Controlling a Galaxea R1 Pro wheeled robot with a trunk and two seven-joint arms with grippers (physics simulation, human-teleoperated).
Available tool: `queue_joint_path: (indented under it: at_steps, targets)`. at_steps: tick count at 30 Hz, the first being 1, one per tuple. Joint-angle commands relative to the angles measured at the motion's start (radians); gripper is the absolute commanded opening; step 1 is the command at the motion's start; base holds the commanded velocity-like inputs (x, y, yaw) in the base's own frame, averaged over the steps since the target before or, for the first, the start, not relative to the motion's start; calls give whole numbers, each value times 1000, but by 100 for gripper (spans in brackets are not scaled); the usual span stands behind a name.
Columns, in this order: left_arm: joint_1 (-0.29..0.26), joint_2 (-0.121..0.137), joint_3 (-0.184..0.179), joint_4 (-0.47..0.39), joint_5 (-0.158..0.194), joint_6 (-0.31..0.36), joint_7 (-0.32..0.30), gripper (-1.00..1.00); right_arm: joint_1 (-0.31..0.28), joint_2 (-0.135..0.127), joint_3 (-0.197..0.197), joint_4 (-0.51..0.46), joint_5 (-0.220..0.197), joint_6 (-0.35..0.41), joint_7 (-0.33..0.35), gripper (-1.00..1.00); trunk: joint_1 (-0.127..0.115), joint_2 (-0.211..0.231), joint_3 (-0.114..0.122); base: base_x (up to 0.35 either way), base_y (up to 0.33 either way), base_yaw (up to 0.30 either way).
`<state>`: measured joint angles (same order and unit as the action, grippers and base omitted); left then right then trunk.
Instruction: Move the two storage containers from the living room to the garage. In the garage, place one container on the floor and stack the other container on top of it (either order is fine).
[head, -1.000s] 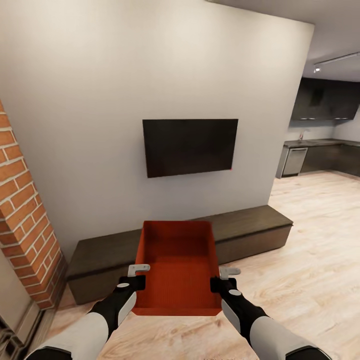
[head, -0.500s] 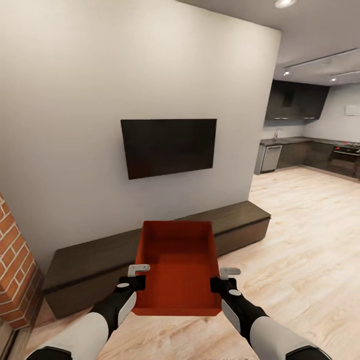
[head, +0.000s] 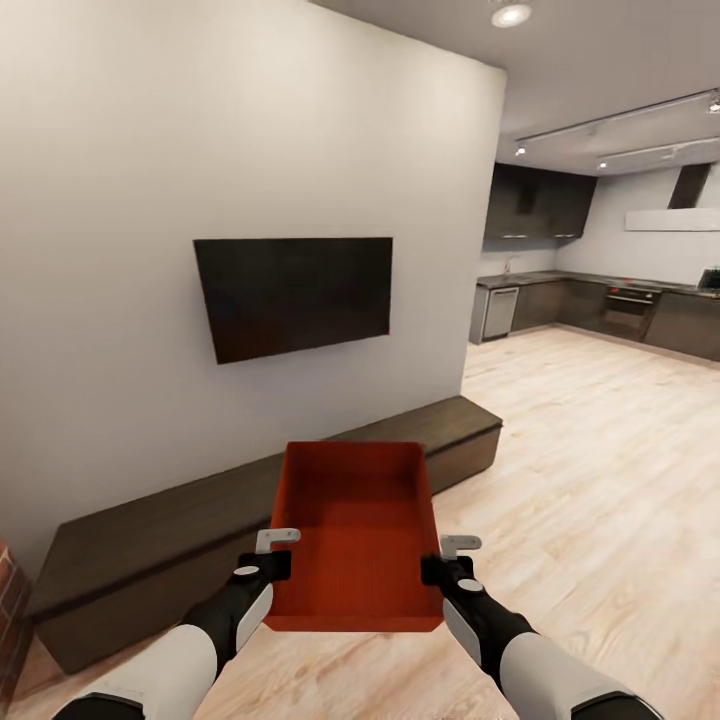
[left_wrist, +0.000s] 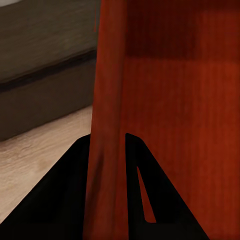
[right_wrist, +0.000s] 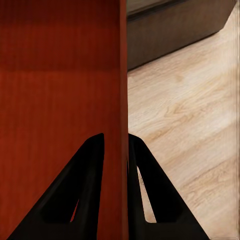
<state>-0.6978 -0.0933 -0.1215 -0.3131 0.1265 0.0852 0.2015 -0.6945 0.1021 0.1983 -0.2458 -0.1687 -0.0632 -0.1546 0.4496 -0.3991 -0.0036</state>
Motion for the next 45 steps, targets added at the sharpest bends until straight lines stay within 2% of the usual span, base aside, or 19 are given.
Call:
queue_joint_path:
  at_steps: [1,45]
  targets:
    - [0,1,66,-14,15,7,7,-100,0,-1,-19,13,-14,-6,-46,-100,0,-1,0,0,0,-244]
    - [0,2,66,-14,15,7,7,-100,0,-2,-19,13,-14,-4,-46,-100,0,-1,0,0,0,-244]
